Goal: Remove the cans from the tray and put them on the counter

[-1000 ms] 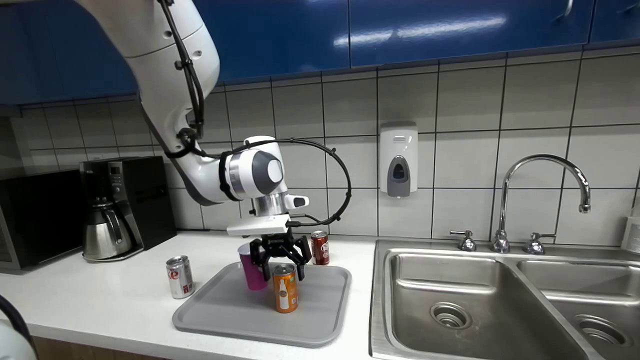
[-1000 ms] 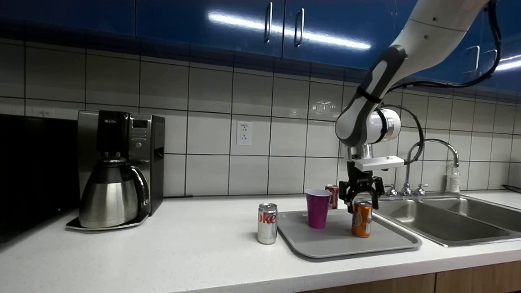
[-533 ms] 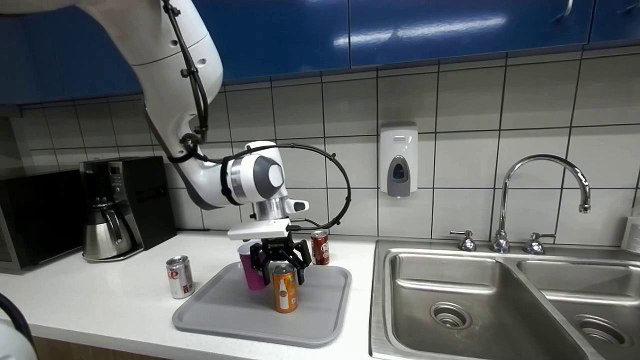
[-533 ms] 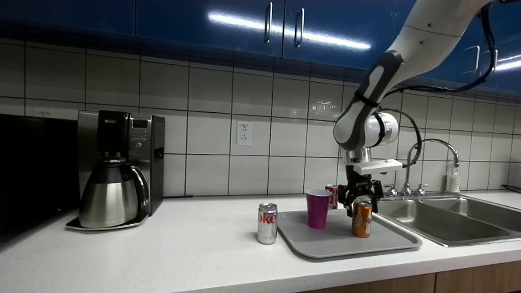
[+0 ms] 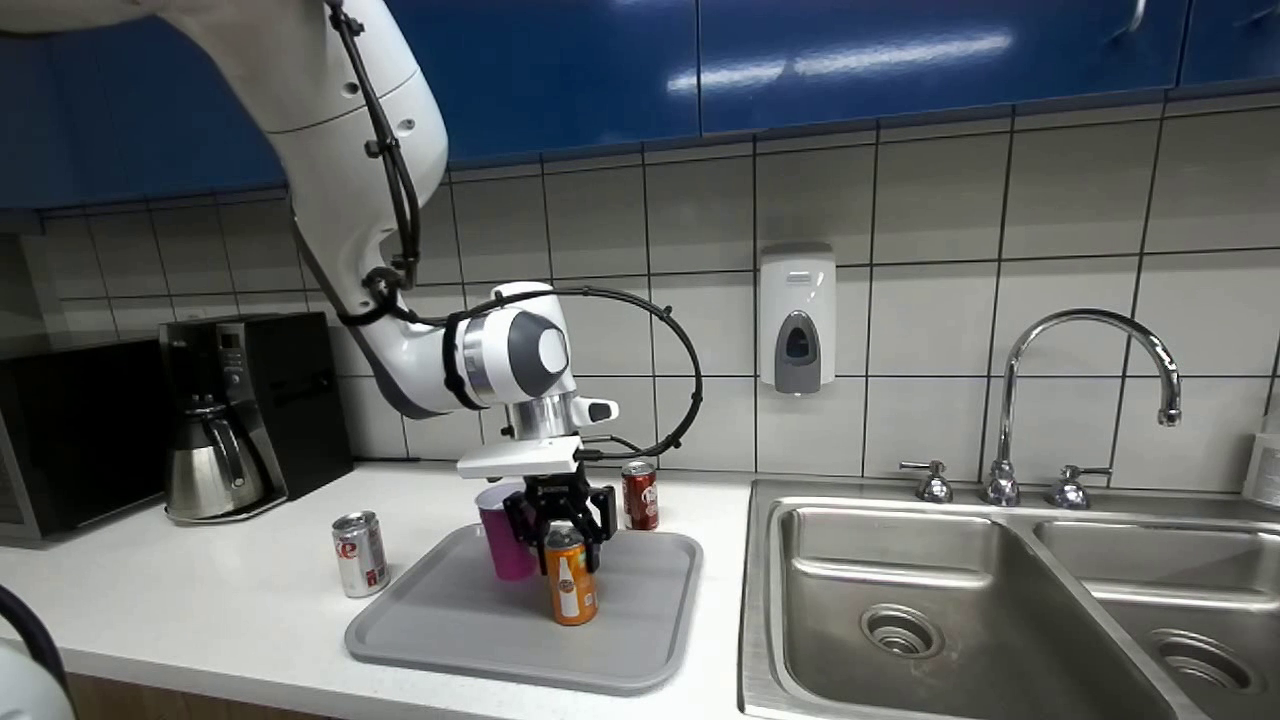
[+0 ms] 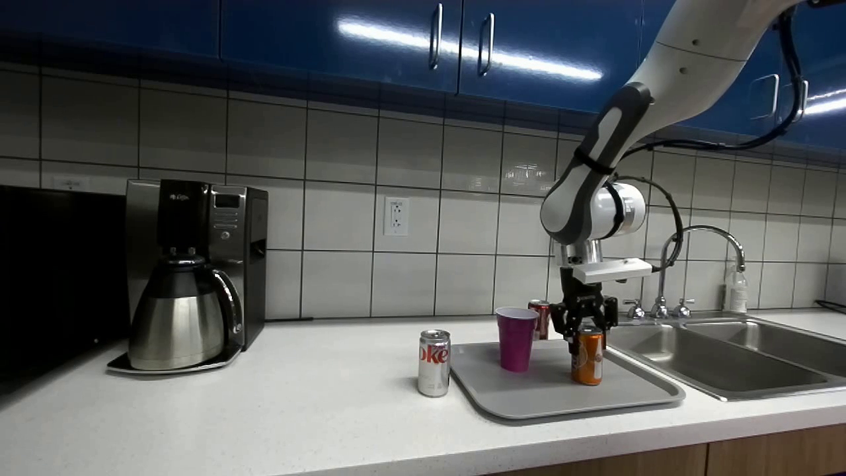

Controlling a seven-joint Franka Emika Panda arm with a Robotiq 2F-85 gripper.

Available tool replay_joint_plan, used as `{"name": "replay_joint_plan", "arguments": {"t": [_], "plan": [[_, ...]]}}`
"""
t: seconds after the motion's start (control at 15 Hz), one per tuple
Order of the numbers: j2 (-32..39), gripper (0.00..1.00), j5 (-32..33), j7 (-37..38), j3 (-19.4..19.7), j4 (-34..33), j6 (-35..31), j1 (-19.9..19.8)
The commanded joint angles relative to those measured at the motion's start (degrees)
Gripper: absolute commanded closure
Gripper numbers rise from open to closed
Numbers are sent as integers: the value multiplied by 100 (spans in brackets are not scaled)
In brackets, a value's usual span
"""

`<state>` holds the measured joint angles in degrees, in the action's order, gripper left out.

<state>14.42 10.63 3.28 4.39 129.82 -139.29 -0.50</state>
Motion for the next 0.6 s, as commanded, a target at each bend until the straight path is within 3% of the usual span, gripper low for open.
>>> {"name": "replay_joint_plan", "arguments": {"t": [0.0, 0.53], "plan": [[20, 61, 115, 132, 10, -112, 86, 39], [-41, 61, 100, 122, 9, -382, 235, 44]]}}
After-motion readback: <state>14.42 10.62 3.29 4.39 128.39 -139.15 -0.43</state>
